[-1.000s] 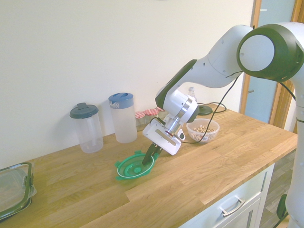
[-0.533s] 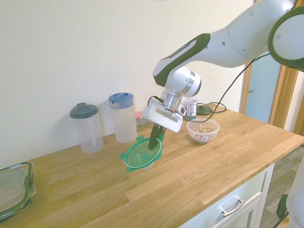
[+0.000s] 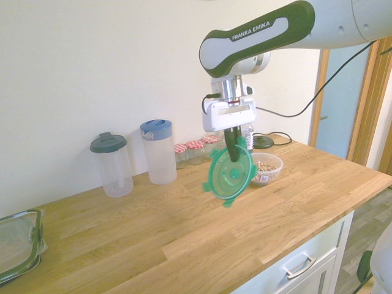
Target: Cover the lid of food container
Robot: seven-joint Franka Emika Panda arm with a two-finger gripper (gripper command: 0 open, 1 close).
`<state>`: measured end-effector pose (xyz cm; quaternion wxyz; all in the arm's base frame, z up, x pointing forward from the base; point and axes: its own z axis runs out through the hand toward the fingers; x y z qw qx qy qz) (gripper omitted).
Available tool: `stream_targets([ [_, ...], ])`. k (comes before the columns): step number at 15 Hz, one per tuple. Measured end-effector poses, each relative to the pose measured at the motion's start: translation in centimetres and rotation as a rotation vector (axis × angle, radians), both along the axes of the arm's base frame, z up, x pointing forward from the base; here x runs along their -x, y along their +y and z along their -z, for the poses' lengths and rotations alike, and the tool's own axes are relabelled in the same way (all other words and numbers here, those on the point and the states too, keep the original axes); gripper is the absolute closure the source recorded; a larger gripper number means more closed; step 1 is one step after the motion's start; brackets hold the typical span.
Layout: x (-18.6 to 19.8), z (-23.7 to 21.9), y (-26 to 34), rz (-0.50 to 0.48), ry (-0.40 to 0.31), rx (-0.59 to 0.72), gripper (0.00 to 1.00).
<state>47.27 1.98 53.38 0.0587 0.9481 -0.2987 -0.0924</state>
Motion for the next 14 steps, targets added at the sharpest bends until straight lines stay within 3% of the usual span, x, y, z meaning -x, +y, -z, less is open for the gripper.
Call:
stream_targets([
  [7,-4.5,-7.7,-3.6,-0.077,-0.113,0.484,1.00],
  [14,-5.7,-2.9,-9.2,-0.041,-0.108,0.967,1.00],
])
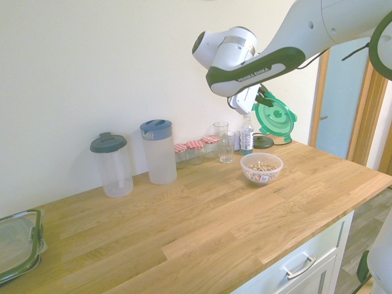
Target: Cover the lid of food container
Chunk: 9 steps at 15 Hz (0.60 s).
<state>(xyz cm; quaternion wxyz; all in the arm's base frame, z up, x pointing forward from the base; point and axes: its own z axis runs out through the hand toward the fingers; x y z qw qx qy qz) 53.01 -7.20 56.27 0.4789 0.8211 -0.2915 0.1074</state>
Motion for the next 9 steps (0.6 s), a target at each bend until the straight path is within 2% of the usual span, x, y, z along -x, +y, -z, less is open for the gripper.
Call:
stream_targets([
  [2,0.2,2.3,-0.3,0.047,-0.057,0.089,1.00],
  [4,0.0,4.9,-0.1,0.089,-0.092,0.112,1.00],
  [9,-1.6,8.7,1.3,0.068,-0.087,0.155,1.00],
])
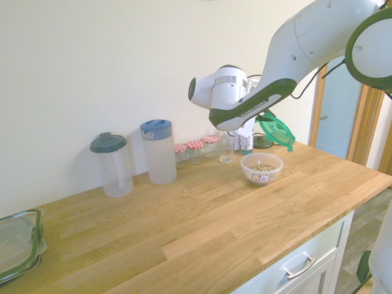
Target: Cover the lid of food container
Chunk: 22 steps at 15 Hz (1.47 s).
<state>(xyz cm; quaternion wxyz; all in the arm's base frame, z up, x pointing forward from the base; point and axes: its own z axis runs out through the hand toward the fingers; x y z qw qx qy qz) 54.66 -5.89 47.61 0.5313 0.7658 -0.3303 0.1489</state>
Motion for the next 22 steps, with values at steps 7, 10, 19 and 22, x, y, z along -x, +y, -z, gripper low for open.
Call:
stream_targets([
  [7,-0.8,3.4,2.7,-0.014,0.021,0.034,1.00],
  [10,-0.5,4.3,3.1,-0.008,0.030,0.044,1.00],
  [19,-0.2,5.5,4.0,-0.018,0.074,0.116,1.00],
  [22,-0.1,6.4,3.9,0.005,0.089,0.135,1.00],
])
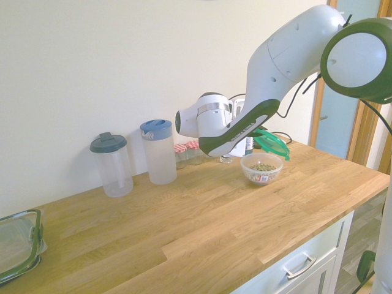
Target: Cover the lid of food container
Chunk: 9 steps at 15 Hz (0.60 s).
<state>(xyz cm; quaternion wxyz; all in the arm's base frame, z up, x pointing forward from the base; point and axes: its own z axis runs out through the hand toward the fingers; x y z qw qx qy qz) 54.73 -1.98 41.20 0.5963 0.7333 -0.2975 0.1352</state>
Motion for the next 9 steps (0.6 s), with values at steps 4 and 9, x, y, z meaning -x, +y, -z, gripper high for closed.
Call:
stream_targets([
  [4,0.0,0.6,0.1,0.001,0.007,0.003,1.00],
  [9,0.0,1.2,0.7,0.004,0.011,0.016,1.00],
])
